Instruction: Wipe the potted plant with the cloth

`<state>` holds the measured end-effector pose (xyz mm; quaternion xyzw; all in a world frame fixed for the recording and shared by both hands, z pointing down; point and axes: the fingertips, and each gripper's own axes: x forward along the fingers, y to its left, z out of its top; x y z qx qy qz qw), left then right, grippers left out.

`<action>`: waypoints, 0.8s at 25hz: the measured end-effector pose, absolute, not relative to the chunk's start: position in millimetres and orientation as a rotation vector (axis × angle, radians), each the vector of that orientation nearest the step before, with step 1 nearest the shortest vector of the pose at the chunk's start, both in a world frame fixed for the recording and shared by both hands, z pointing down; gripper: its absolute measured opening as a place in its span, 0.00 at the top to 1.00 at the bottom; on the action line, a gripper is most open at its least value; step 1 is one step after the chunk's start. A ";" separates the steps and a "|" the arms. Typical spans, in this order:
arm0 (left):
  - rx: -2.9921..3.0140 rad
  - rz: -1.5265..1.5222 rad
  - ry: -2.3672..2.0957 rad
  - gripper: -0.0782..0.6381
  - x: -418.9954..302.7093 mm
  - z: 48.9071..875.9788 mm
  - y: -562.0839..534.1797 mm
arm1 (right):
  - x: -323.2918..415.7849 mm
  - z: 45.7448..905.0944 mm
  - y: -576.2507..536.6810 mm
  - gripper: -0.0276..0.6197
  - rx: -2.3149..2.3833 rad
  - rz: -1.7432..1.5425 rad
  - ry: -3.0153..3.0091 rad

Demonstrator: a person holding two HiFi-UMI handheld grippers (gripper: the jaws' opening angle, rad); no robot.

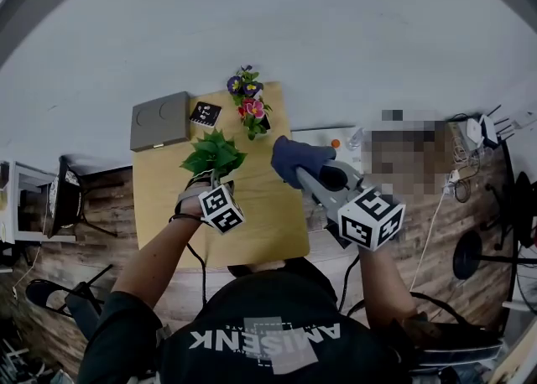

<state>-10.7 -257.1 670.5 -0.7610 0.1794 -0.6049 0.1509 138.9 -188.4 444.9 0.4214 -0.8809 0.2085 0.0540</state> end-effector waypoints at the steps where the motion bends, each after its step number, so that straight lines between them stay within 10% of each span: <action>1: -2.203 -1.723 0.539 0.75 -10.8 665.8 -255.5 | 138.8 443.6 -187.7 0.91 1.278 0.632 -2.679; 20: -2.694 -1.116 1.089 0.75 -60.1 488.1 -226.4 | 96.5 378.6 -198.3 0.91 1.218 0.451 -2.788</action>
